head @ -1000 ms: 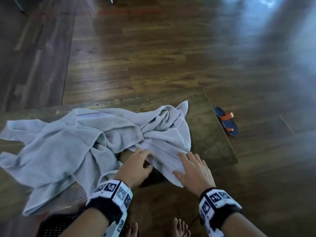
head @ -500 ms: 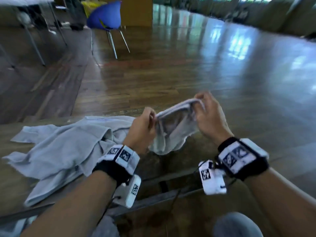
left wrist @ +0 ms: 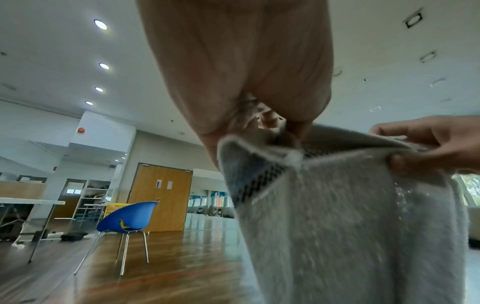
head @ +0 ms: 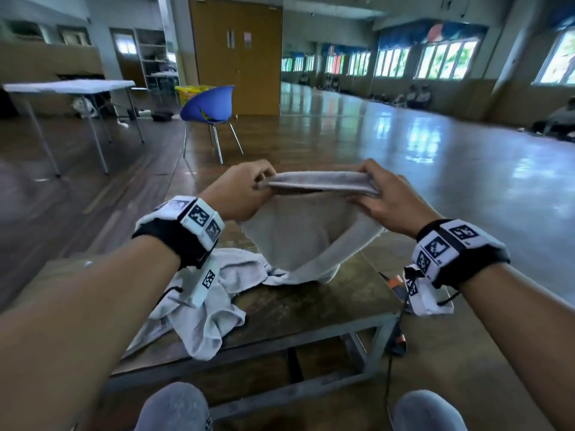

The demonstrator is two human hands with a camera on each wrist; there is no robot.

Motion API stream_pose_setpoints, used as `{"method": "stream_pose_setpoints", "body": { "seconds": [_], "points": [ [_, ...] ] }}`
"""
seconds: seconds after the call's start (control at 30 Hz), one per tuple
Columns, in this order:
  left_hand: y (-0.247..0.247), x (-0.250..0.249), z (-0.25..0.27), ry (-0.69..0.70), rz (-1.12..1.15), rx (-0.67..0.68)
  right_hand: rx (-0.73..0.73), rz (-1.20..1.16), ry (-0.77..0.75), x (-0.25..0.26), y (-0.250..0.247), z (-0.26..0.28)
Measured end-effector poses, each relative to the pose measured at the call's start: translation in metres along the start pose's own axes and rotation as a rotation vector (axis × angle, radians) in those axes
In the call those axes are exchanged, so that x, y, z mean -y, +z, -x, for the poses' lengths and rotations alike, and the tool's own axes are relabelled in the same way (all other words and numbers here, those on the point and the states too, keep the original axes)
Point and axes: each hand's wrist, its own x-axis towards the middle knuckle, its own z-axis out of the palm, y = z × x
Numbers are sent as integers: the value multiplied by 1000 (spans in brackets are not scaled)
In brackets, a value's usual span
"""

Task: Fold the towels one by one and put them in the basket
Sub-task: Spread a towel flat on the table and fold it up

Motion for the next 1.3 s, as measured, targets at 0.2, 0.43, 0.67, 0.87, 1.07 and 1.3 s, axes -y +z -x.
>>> {"method": "stream_pose_setpoints", "body": {
  "seconds": [0.2,0.43,0.67,0.87,1.07,1.3],
  "points": [
    [-34,-25,-4,75,-124,-441,-223,-42,51,7,-31,0],
    [4,-15,25,-229,-89,-165,66,-77,131,-2,-6,50],
    [61,26,58,-469,-329,549,254,-37,88,-52,58,105],
    [123,61,48,-475,-159,596,337,96,396,-109,128,110],
    [194,81,31,-350,-21,568,447,-66,608,-134,189,91],
    [259,100,31,-342,96,731,547,-179,516,-135,241,77]
  ]
}}
